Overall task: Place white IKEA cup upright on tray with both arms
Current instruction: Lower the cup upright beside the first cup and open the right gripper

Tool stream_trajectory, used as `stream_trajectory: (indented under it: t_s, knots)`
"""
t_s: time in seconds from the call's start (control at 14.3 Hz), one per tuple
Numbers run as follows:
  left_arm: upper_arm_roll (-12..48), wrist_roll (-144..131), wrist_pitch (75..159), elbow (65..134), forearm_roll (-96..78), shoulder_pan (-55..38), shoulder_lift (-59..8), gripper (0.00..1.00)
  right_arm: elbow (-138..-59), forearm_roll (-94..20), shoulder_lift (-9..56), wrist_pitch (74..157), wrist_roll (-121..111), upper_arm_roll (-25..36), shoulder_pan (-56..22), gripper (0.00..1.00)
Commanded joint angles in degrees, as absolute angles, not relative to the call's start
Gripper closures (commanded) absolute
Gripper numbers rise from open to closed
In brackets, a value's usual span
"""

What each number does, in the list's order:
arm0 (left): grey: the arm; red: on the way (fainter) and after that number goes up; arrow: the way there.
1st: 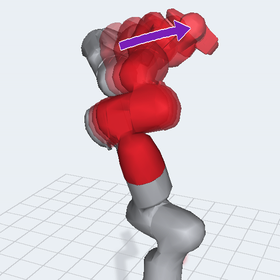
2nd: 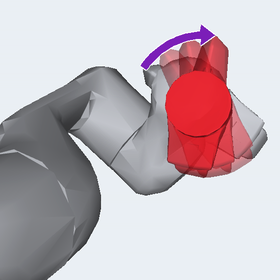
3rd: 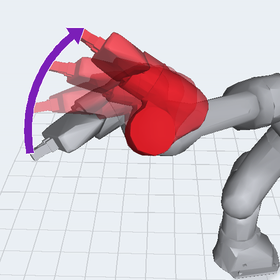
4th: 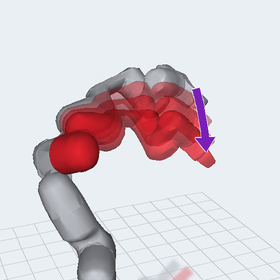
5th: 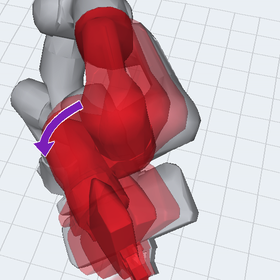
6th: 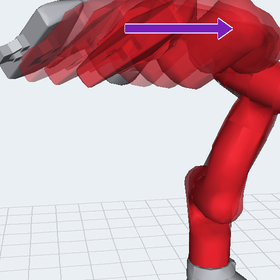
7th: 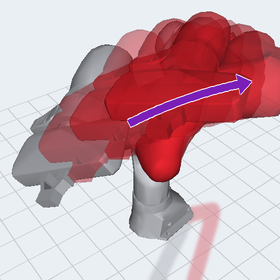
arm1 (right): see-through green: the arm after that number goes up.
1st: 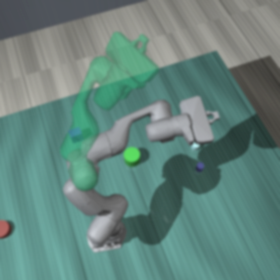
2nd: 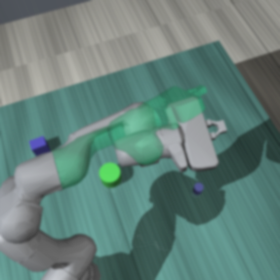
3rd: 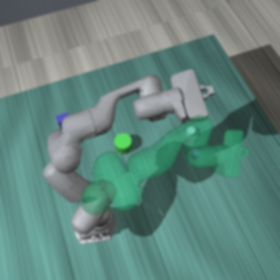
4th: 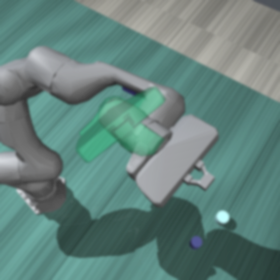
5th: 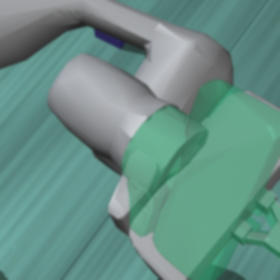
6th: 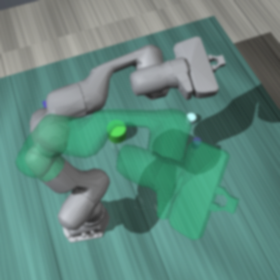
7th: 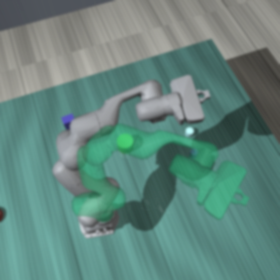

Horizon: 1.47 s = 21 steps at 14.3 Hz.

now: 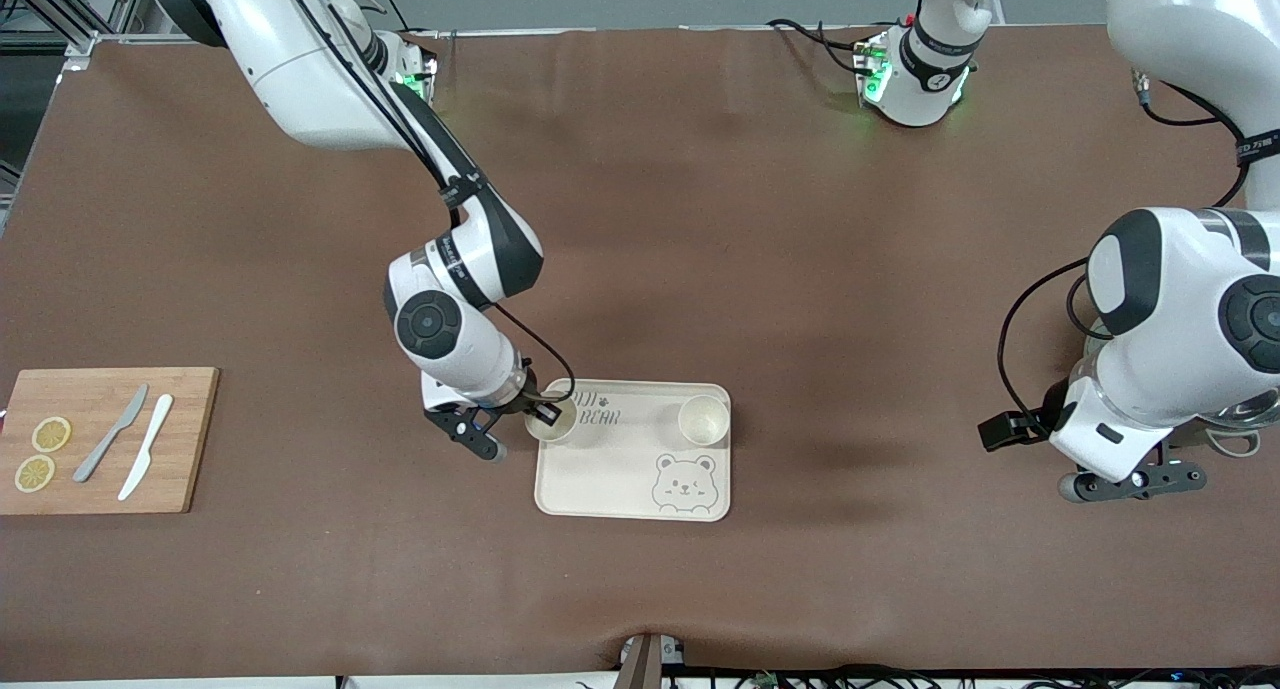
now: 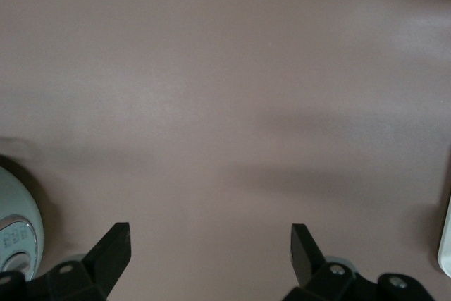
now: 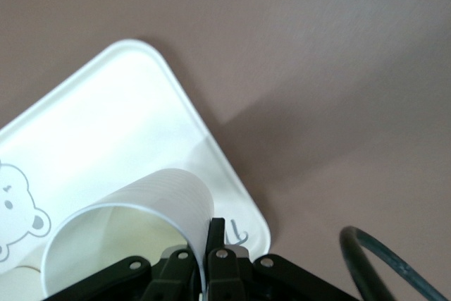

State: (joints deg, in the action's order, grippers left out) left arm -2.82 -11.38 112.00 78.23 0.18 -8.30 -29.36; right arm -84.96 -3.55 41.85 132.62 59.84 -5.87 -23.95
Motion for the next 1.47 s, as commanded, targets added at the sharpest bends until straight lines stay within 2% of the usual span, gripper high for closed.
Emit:
stream_trajectory:
  t_s: [0.0,0.14,0.21,0.28,0.35,0.42,0.77,1.05,1.19,1.4]
  knots:
    - [-2.9,-10.9,111.36,78.49,-0.44,-8.44,-28.83,0.0,-82.62,-4.39,44.73,134.9,61.96,-5.36,-25.93,1.0]
    - [-2.81,-10.9,111.27,79.27,-0.44,-8.52,-28.48,0.0,-82.62,-4.39,45.35,135.0,61.96,-5.36,-25.84,1.0]
    - [-2.81,-10.81,111.27,79.45,-0.35,-8.44,-28.39,0.0,-82.53,-4.31,45.35,135.0,61.79,-5.27,-25.75,0.88]
    - [-2.81,-10.55,111.36,79.37,-0.44,-8.35,-28.48,0.0,-82.44,-4.39,45.26,135.0,61.53,-5.36,-25.23,0.34]
    - [-2.81,-10.46,111.27,79.45,-0.35,-8.35,-28.56,0.0,-82.09,-4.48,45.26,134.91,61.44,-5.36,-24.96,0.11]
    - [-2.81,-10.37,111.27,79.45,-0.44,-8.44,-28.48,0.0,-81.83,-4.22,45.18,134.56,61.09,-5.27,-24.87,0.0]
    - [-2.81,-9.05,108.99,79.1,-0.53,-7.91,-27.34,0.0,-80.78,-0.89,41.67,130.98,60.73,-5.1,-25.67,0.0]
    - [-2.64,-8.88,106.27,79.1,-0.61,-7.91,-23.57,0.0,-77.96,2.11,35.88,118.23,60.38,-4.66,-24.18,0.0]
    - [-2.29,-8.79,101.55,79.1,-0.79,-8.0,-19.1,0.0,-78.22,1.93,32.1,114.81,58.55,-4.75,-21.8,0.0]
    - [-2.11,-8.35,95.03,79.1,-0.44,-7.74,-13.64,0.0,-78.4,1.41,26.39,104.97,47.41,-4.75,-16.81,0.0]
